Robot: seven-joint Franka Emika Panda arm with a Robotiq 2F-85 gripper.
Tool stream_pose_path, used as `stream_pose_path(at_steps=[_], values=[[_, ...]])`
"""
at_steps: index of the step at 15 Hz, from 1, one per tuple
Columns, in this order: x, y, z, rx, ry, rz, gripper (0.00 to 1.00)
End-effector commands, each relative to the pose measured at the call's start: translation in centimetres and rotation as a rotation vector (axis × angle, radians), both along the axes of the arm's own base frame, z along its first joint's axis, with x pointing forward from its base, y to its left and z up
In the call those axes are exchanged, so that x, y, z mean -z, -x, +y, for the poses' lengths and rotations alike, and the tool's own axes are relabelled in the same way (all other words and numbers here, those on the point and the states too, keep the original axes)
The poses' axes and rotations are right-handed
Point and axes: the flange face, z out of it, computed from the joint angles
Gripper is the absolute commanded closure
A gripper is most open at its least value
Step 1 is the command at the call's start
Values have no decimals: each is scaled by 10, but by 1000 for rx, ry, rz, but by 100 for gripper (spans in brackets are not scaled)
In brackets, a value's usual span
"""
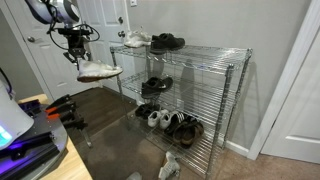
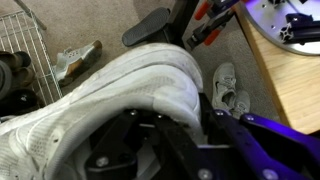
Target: Remove the white shoe from the middle rack and put it in the middle of the two shoes on the top rack
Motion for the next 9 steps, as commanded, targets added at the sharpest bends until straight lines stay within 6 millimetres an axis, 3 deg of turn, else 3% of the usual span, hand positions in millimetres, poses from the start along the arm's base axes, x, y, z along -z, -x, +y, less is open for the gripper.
stream_pose_path(at_steps=[1,9], values=[[-41,42,-6,2,-3,-71,95],[-82,105,18,-21,-68,-289,95]])
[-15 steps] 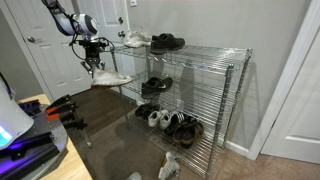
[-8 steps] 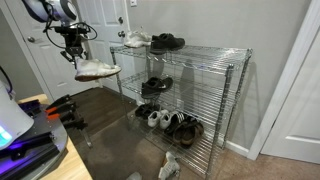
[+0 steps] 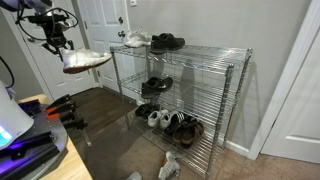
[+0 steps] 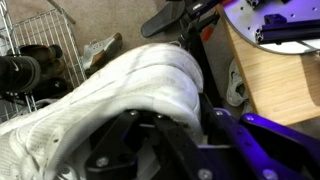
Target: Remove the white shoe from the middle rack and put it in the middle of the two shoes on the top rack
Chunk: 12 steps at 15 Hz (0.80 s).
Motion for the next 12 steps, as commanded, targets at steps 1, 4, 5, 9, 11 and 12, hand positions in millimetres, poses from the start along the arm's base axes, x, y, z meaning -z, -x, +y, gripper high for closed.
stream_pose_path(at_steps=[1,4,5,9,11,12], values=[[-25,29,2,17,-54,-137,95],[-47,30,5,41,-132,-244,95],[-55,22,5,47,-155,-276,95],[-86,-23,-3,108,-221,-399,95],[-96,-53,-15,150,-257,-465,95],[-101,-79,-26,175,-272,-500,95]])
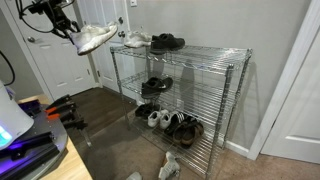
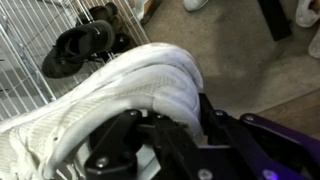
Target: Remove the white shoe from the middle rack and put it in the middle of the two shoes on the top rack
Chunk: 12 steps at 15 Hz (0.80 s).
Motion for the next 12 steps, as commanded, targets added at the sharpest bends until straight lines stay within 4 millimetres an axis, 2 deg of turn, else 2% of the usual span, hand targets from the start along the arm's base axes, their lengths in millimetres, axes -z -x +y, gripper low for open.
stream_pose_path(at_steps=[1,4,7,12], values=[[-24,-61,-26,81,-69,-137,95],[-29,-114,-48,134,-92,-190,95],[-24,-152,-52,168,-98,-191,95],[-10,-194,-27,146,-89,-166,95]])
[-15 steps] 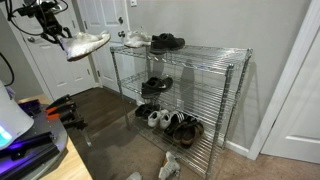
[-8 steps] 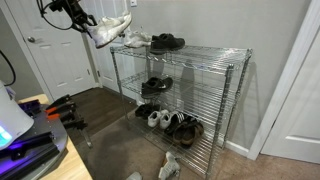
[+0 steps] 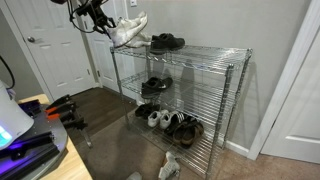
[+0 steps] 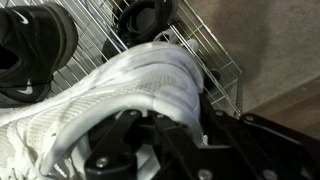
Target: Remove the white shoe from the middle rack and put it in the middle of the two shoes on the top rack
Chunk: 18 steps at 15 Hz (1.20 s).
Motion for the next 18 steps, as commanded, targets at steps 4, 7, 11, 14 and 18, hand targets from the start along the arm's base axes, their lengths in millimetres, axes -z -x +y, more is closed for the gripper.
stream_pose_path(at_steps=[4,7,11,14,18], values=[[2,-52,36,-15,0,-26,95],[5,-77,30,6,9,-17,95],[14,-109,16,36,18,-7,95],[23,-133,8,48,28,6,95],[31,-160,2,57,24,8,65]])
